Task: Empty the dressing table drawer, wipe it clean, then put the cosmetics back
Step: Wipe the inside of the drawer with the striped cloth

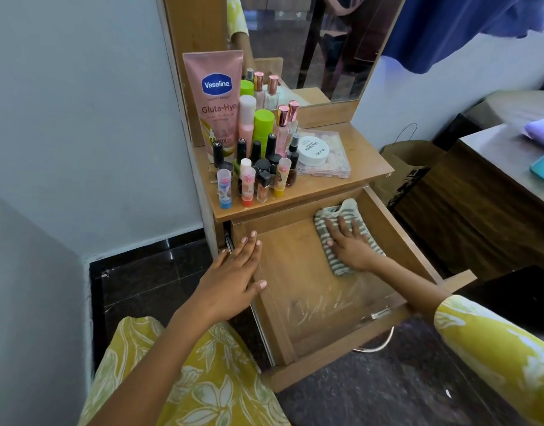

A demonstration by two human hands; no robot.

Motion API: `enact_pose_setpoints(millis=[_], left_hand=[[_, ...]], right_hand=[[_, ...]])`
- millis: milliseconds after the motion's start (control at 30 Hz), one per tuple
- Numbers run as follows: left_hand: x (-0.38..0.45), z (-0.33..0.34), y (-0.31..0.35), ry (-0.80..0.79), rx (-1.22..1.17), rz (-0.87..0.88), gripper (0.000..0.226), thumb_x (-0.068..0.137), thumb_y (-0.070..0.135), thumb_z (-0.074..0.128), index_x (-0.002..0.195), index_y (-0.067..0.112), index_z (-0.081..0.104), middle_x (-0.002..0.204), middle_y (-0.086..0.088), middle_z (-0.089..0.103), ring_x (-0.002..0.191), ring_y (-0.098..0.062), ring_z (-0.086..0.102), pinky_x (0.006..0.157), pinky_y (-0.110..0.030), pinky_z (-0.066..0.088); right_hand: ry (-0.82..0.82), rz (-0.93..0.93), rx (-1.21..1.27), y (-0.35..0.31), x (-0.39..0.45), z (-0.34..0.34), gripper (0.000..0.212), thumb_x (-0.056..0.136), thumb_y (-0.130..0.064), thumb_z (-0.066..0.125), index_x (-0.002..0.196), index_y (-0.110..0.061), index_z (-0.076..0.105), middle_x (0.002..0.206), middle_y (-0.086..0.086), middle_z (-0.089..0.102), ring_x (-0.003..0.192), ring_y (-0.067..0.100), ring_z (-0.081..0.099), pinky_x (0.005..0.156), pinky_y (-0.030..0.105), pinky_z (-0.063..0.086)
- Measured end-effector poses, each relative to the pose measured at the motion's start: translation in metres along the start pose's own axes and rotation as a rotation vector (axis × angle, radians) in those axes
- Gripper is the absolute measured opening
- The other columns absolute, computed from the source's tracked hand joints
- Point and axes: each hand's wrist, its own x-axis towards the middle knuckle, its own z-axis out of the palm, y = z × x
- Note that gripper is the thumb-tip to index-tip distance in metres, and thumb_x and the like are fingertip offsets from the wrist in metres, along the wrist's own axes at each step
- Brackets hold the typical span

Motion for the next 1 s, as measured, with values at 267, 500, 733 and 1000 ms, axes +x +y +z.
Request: enact_pose_setpoints(millis=[267,500,733,1000], left_hand=[[0.0,-0.001,0.001,0.005,-0.017,-0.006,0.068,0.1,0.044,0.027,0.144,0.022,-0.02,0.146,0.007,-0.036,0.135,-0.005,-0.029,0.11,-0.029,-0.013],[0.0,-0.005,0.003,0.002,-0.014,-0.02,0.062,0.102,0.038,0.024,0.147,0.02,-0.015,0.148,0.007,-0.032,0.134,-0.004,-0.028,0.112,-0.03,-0.011],[-0.005,0.004,0.01,0.085,0.022,-0.067,0.06,0.102,0.04,0.017,0.144,0.021,-0.021,0.146,0.006,-0.035,0.132,-0.005,-0.03,0.109,-0.027,-0.014],[-0.005,0.005,0.008,0.086,0.065,-0.078,0.06,0.101,0.043,0.016,0.14,0.023,-0.026,0.147,0.007,-0.034,0.133,-0.005,-0.029,0.111,-0.028,-0.012]], right_hand=[[-0.031,-0.17,-0.056,-0.102,-0.02,0.044,0.065,0.101,-0.032,0.029,0.147,-0.033,-0.017,0.154,0.004,-0.029,0.138,0.037,-0.031,0.111,0.057,-0.014],[-0.155,-0.367,0.276,-0.118,-0.033,0.018,0.059,0.095,-0.004,0.036,0.15,-0.021,0.024,0.16,0.005,0.004,0.147,0.027,-0.007,0.12,0.046,0.0],[-0.067,-0.57,-0.249,-0.096,-0.032,0.032,0.056,0.102,-0.02,0.032,0.151,-0.024,0.007,0.16,0.006,-0.007,0.147,0.027,-0.012,0.12,0.048,0.004],[0.022,-0.394,-0.338,-0.071,-0.021,0.025,0.057,0.102,-0.034,0.026,0.152,-0.022,0.001,0.16,0.009,0.002,0.147,0.031,-0.009,0.119,0.045,-0.006]])
